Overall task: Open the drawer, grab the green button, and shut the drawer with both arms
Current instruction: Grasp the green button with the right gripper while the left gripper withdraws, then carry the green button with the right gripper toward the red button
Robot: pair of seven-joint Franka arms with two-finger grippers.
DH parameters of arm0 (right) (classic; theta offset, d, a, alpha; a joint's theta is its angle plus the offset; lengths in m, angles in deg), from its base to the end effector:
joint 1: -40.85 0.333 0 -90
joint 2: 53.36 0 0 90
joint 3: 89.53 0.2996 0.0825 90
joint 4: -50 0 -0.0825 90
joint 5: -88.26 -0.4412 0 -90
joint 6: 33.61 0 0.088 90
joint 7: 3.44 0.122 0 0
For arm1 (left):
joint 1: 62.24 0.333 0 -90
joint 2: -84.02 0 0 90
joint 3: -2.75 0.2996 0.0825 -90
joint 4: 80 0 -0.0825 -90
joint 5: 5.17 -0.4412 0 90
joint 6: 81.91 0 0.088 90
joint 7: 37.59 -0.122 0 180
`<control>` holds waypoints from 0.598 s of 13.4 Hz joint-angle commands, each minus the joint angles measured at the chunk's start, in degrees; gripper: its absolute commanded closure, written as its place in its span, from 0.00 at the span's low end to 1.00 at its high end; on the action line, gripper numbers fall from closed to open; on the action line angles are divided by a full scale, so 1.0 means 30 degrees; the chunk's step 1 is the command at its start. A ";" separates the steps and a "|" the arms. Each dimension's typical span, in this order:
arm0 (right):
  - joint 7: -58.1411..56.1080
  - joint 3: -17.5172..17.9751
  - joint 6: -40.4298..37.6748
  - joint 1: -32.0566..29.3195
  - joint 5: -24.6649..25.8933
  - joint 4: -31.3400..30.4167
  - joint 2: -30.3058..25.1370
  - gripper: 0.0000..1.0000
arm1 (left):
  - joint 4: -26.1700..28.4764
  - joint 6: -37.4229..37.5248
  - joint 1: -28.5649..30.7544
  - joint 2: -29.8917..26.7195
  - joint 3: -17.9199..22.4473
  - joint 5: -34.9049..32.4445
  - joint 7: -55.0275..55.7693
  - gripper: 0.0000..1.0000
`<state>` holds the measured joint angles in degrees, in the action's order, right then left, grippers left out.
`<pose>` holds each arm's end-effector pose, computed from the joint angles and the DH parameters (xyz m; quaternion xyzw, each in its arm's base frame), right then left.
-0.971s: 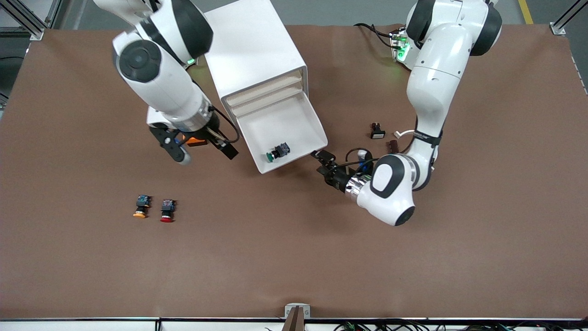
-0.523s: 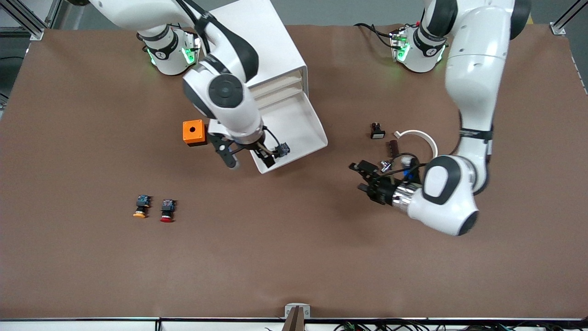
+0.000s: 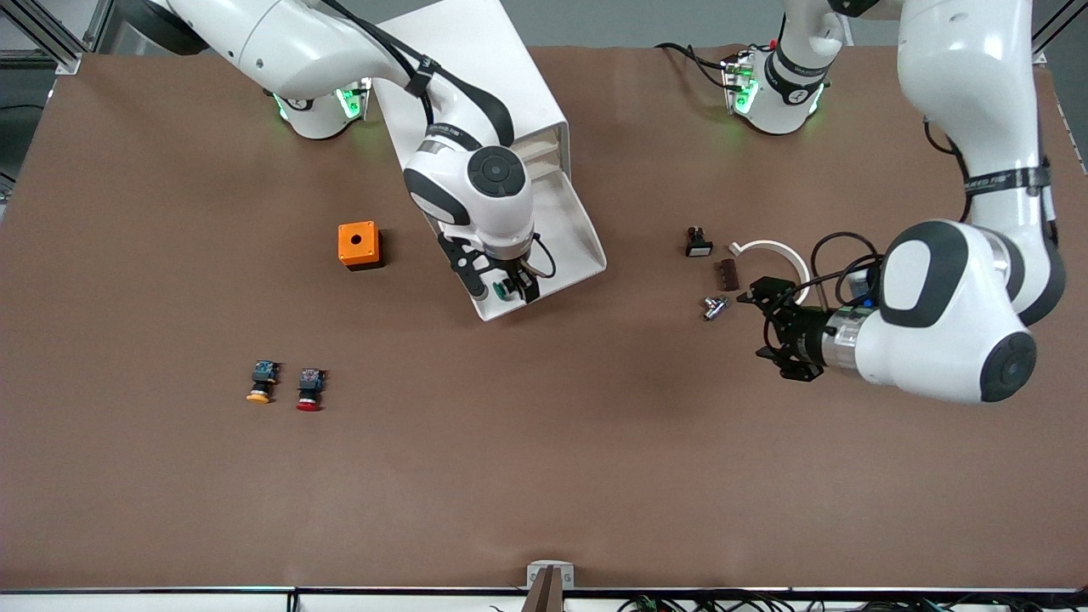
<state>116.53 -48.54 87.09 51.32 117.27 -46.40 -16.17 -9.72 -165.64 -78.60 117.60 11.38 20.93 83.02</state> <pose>0.4886 0.5091 0.2307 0.8737 -0.4860 0.0066 0.0186 0.7071 -0.1763 0.3784 -0.5276 -0.8121 0.2387 0.0726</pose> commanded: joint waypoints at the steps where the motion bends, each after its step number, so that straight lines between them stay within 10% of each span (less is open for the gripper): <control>1: 0.0909 0.0253 0.0196 0.0200 0.0963 -0.0005 0.0435 0.21 | 0.0479 0.0079 -0.0111 -0.0909 0.0140 -0.1285 -0.2230 0.01; 3: 0.0879 0.0253 0.0255 0.0230 0.0963 0.0025 0.0465 0.53 | 0.0508 0.0079 -0.0140 -0.1493 0.0082 -0.2368 -0.3519 0.01; 8: 0.0151 0.0282 0.0607 0.0172 0.1022 0.0287 0.0465 0.95 | 0.0508 0.0109 -0.0111 -0.2431 0.0082 -0.4125 -0.8111 0.01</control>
<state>117.37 -48.38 88.97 52.15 118.76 -46.54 -15.22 -9.58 -165.56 -78.58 112.69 11.41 11.30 64.42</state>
